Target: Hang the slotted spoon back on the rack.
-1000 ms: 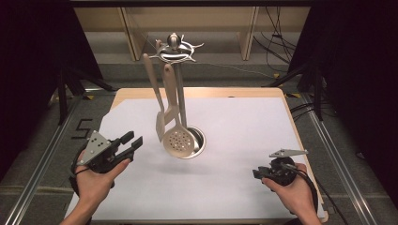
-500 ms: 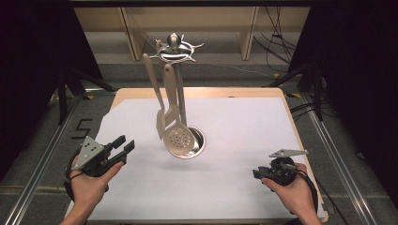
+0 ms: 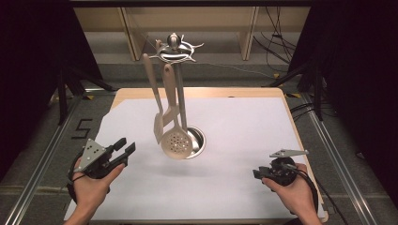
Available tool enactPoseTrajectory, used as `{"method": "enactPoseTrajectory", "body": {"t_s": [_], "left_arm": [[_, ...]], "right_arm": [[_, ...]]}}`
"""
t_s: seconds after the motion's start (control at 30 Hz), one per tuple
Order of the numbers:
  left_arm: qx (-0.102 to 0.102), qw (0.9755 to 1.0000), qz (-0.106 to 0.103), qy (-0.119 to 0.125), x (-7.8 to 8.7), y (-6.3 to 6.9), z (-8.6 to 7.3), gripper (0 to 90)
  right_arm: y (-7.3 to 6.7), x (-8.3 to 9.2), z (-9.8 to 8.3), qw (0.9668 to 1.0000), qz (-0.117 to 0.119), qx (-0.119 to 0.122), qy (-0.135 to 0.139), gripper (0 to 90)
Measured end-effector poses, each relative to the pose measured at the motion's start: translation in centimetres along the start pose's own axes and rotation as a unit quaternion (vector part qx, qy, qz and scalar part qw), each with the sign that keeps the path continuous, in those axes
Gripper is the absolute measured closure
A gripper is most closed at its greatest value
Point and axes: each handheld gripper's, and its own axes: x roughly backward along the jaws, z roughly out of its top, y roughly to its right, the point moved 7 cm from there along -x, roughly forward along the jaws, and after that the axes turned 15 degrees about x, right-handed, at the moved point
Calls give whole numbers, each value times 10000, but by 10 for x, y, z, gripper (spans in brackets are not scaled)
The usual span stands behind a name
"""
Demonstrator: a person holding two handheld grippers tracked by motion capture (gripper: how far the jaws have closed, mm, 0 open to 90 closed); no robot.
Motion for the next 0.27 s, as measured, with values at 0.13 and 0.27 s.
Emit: {"method": "enactPoseTrajectory", "body": {"t_s": [0.13, 0.27], "left_arm": [[4, 10000, 30, -34, -2, -1, -5, 580], [-9, 10000, 21, -70, -3, 0, -10, 578]], "right_arm": [[2, -1, 0, 9995, -317, -76, 43, 673], [2, -1, 0, 9998, -177, 1, 126, 671]]}}
